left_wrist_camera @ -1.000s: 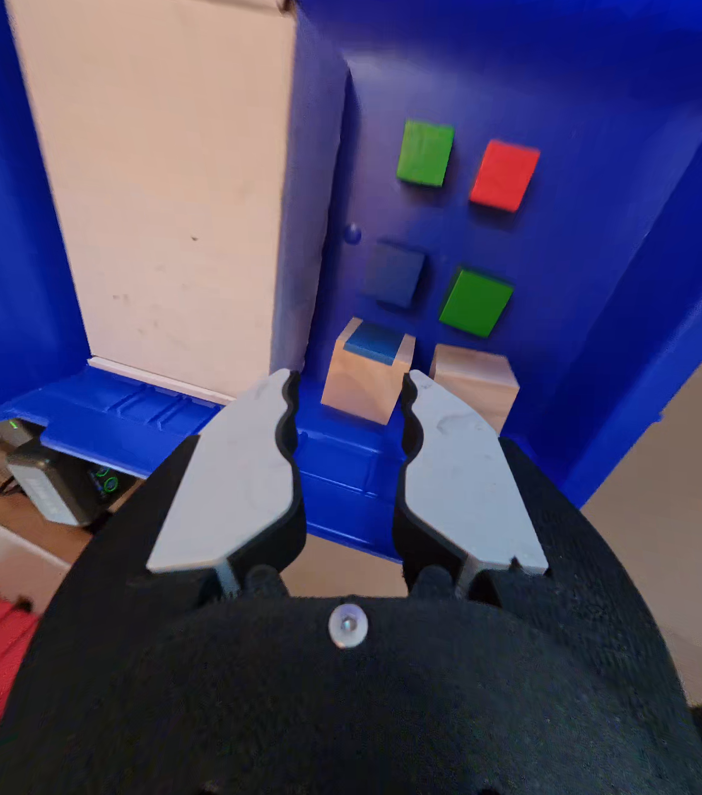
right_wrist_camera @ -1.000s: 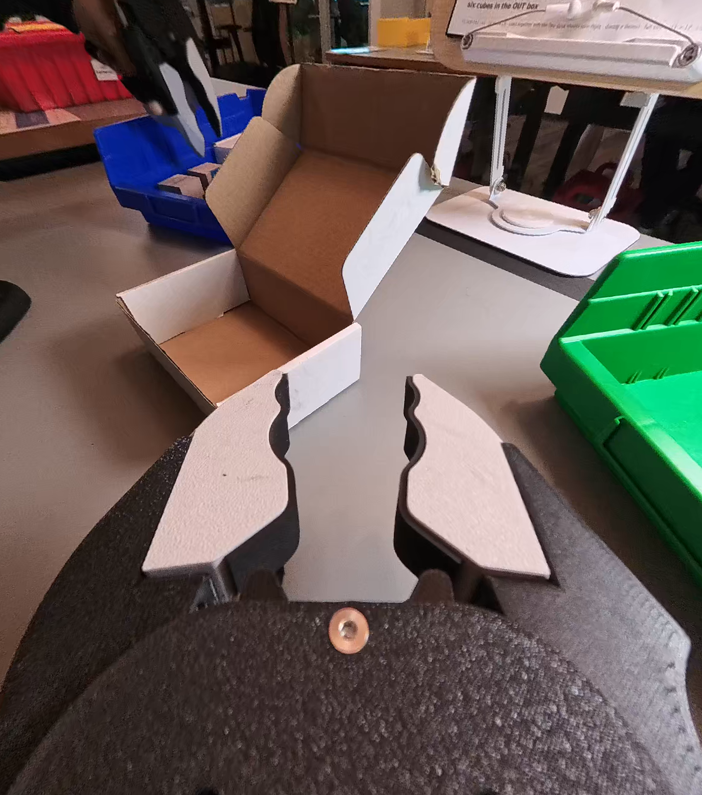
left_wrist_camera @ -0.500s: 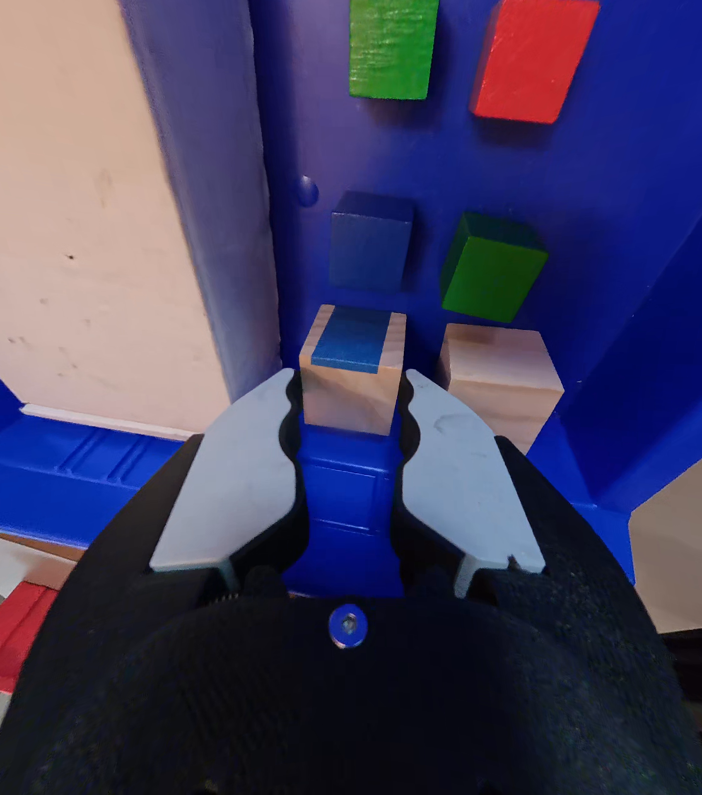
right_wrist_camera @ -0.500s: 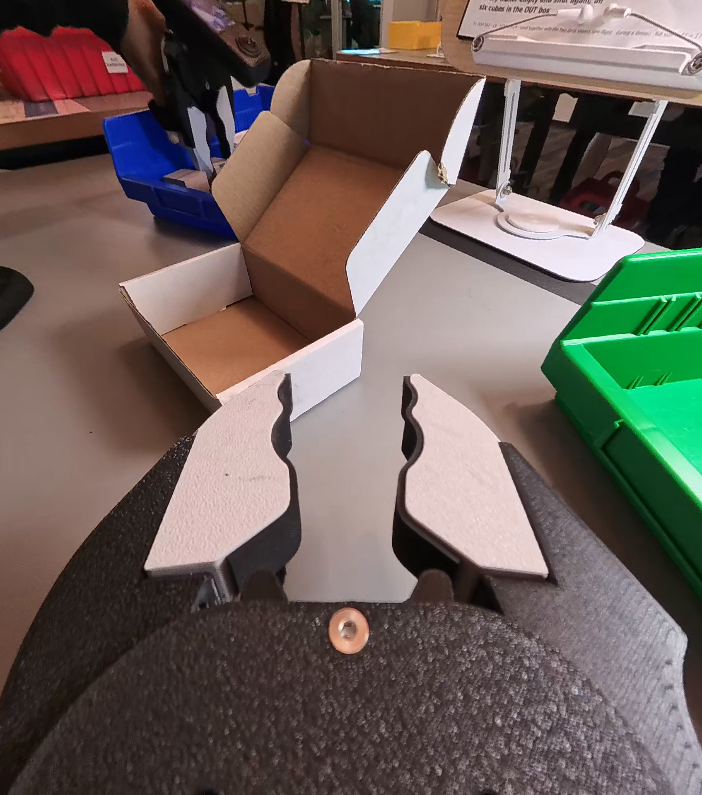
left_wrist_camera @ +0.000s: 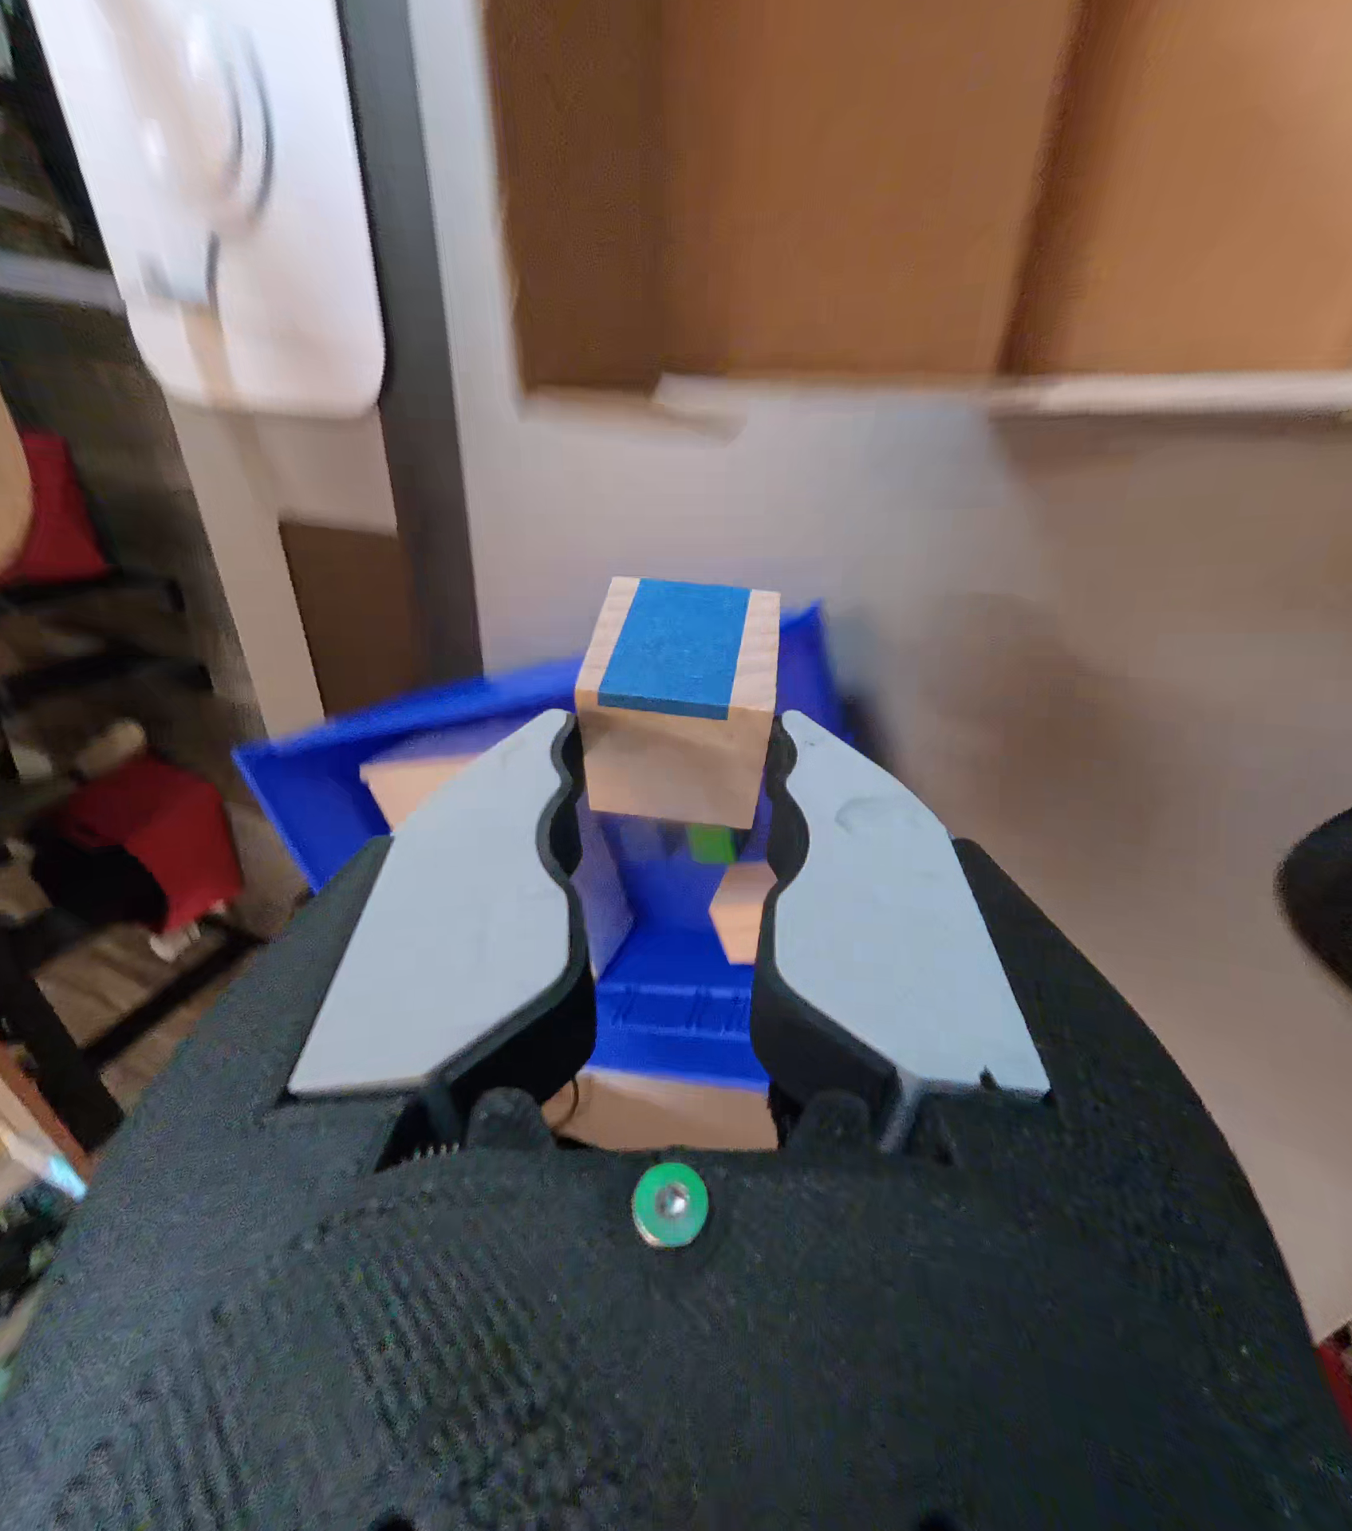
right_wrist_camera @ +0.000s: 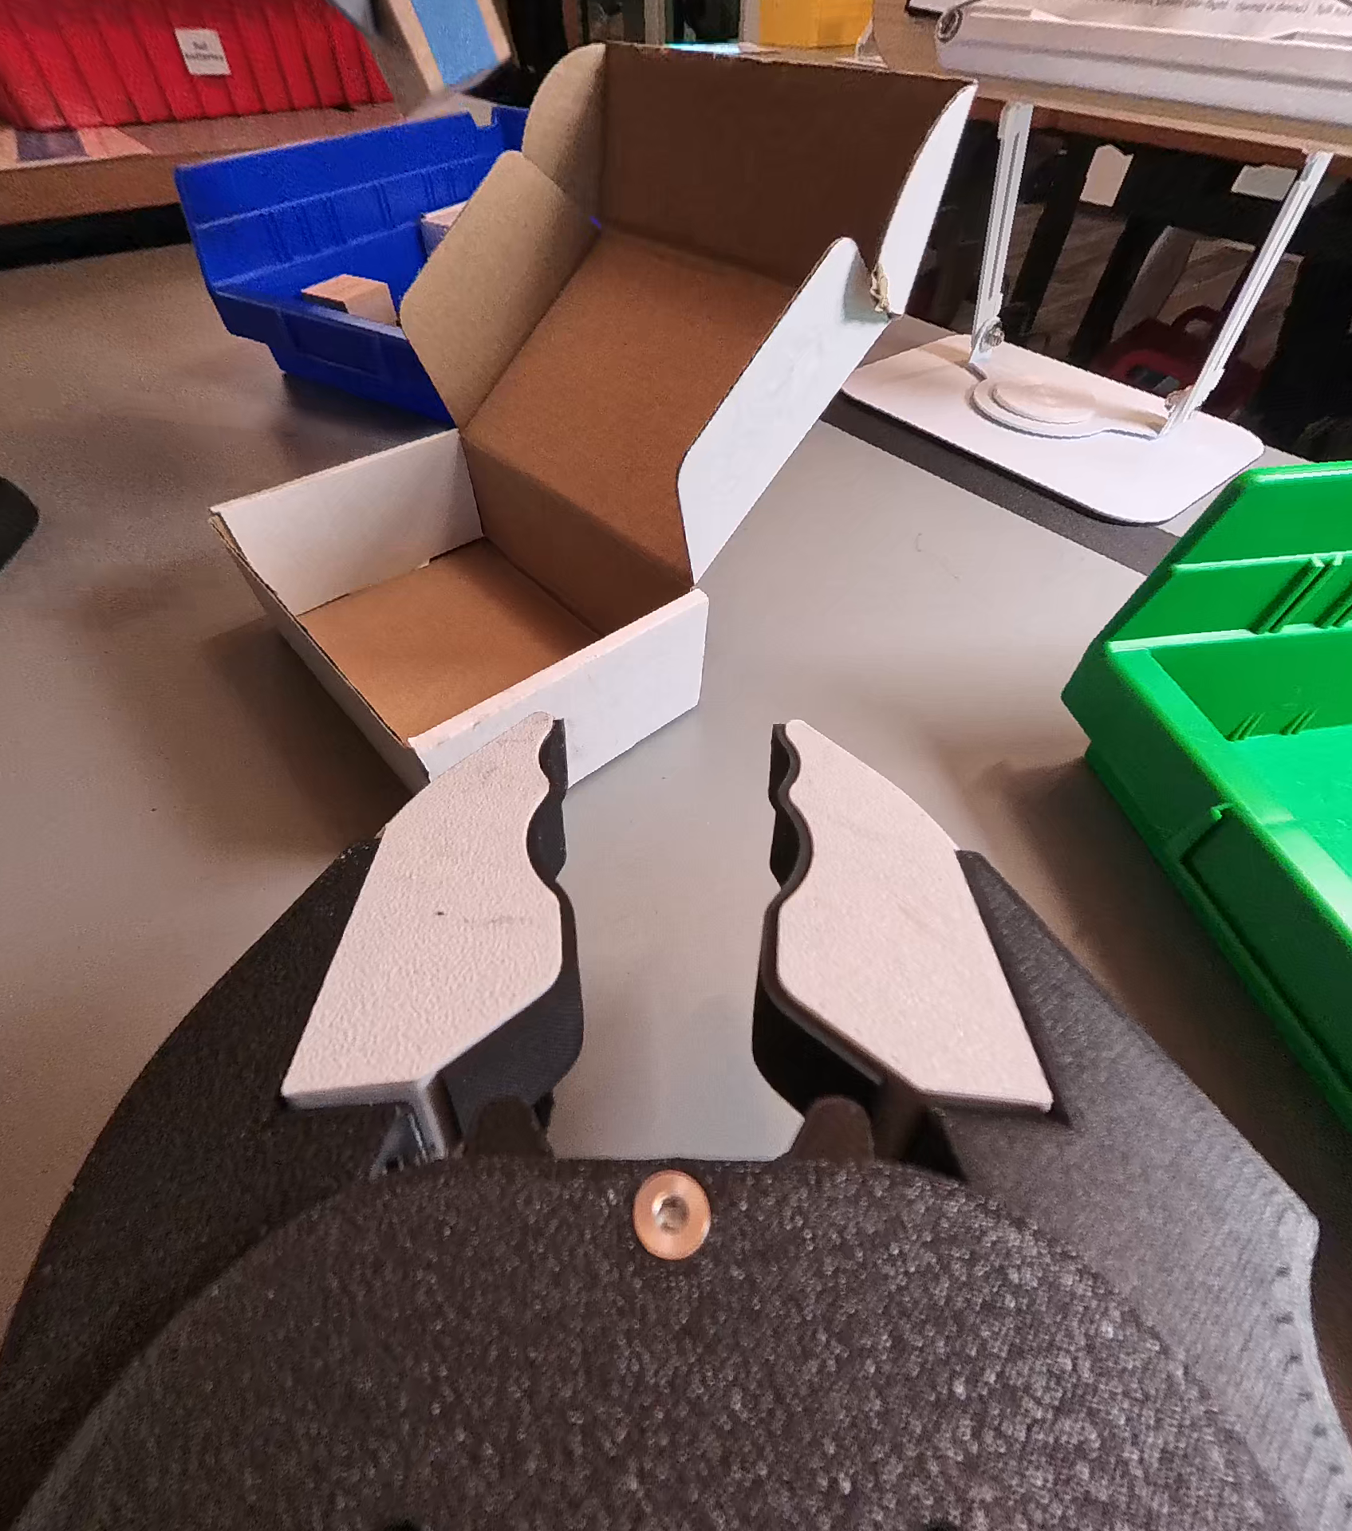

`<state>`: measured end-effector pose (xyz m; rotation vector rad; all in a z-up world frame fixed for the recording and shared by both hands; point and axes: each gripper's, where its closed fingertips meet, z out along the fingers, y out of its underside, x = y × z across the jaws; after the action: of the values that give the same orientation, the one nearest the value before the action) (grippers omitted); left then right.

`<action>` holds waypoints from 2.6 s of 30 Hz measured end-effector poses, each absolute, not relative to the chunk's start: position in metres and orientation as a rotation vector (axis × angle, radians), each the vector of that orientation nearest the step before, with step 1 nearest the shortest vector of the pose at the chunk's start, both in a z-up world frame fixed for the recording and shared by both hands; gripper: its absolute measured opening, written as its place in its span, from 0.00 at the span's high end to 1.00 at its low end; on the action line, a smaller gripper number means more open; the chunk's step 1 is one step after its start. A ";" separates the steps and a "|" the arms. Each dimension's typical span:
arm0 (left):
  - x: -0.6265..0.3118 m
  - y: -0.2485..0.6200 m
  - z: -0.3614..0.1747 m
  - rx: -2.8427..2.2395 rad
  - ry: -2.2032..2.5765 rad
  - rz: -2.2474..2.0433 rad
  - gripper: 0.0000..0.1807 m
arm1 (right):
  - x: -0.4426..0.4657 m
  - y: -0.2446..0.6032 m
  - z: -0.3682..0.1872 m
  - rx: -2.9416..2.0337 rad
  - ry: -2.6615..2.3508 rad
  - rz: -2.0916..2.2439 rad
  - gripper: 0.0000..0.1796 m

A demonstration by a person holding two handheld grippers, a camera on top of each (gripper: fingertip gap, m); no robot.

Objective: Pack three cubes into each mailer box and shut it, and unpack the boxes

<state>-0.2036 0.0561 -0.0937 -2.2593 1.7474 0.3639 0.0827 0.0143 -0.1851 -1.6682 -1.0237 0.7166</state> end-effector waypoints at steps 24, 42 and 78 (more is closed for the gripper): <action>-0.058 0.024 -0.213 -2.376 1.904 0.196 0.76 | 0.095 0.019 -0.174 -1.609 -1.016 0.640 0.74; -0.045 0.010 -0.218 -2.302 1.929 0.219 0.77 | 0.091 0.013 -0.178 -1.596 -1.074 0.612 0.74; -0.065 0.010 -0.225 -2.384 1.906 0.265 0.77 | 0.088 0.010 -0.190 -1.625 -1.132 0.601 0.75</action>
<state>-0.0654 0.0098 -0.2254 -2.3835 1.9059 0.2648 0.0880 0.0101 -0.1900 -1.6248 -1.1321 0.6013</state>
